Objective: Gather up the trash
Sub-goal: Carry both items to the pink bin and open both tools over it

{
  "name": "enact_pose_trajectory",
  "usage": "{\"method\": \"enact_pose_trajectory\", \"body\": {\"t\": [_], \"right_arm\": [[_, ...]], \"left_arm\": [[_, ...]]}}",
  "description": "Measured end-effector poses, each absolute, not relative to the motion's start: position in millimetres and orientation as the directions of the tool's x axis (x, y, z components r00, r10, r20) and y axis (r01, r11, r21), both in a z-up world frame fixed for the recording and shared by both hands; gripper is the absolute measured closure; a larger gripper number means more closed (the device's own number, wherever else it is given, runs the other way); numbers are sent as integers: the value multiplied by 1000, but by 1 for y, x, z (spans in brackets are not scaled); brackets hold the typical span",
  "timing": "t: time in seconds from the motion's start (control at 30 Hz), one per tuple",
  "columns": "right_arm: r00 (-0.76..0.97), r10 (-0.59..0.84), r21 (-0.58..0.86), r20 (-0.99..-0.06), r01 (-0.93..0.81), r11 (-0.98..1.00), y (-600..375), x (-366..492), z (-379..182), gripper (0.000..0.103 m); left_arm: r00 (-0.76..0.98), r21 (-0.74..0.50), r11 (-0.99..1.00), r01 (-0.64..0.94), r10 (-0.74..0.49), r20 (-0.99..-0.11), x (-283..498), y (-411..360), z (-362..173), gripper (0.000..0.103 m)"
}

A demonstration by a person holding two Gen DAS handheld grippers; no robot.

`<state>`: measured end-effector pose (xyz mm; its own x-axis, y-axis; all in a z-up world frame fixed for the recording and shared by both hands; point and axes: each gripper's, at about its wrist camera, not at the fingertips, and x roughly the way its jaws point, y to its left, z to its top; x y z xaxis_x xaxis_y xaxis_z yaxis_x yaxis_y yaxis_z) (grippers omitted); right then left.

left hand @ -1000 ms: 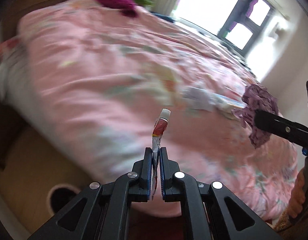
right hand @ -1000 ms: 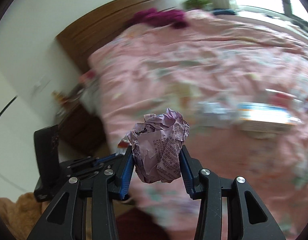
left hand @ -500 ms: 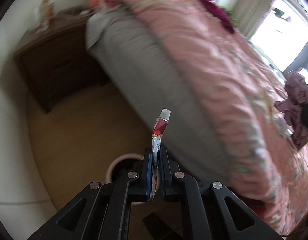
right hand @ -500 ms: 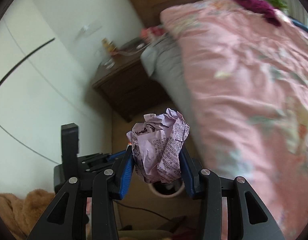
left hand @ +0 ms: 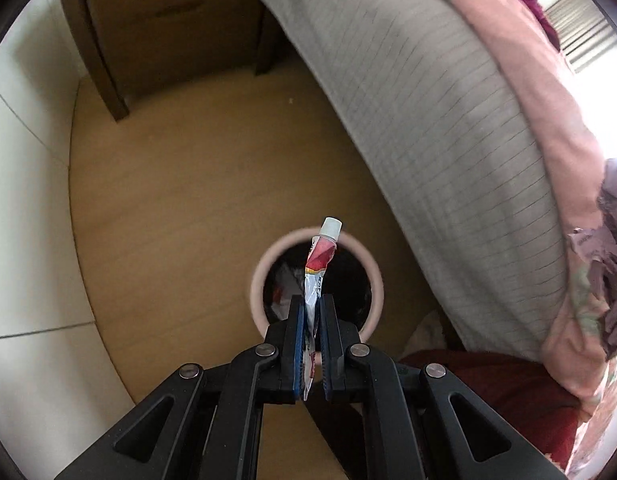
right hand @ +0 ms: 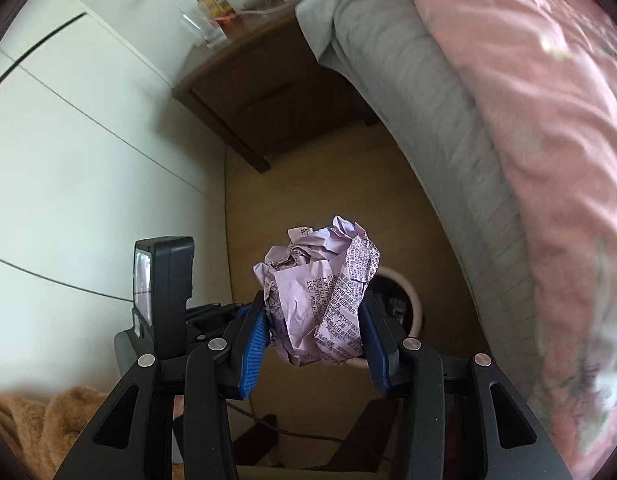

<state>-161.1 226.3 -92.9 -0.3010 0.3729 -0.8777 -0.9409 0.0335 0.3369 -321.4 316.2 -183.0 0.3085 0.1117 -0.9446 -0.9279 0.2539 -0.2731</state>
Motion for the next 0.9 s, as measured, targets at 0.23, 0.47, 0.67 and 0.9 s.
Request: {"method": "enact_pose_trajectory", "body": {"t": [0.23,0.47,0.67,0.9], "right_arm": [[-296,345,340,-891,-938,74,225,-147,-109,60],[-299,329,348,-896,-932,101,227,-144,-117,60],[-302,302,350,-904,-929,118,234,-141,-135,60],[-322,190,346,-928,-931,112,258,-151,-181,60]], "left_arm": [[291,-267,251,-931,66,-954,-319,324,-208,96],[245,-231,239,-943,30,-969,-316,328,-228,18],[252,-232,226,-946,63,-966,-322,324,-221,10],[213,-188,213,-959,102,-972,-335,319,-214,10]]}}
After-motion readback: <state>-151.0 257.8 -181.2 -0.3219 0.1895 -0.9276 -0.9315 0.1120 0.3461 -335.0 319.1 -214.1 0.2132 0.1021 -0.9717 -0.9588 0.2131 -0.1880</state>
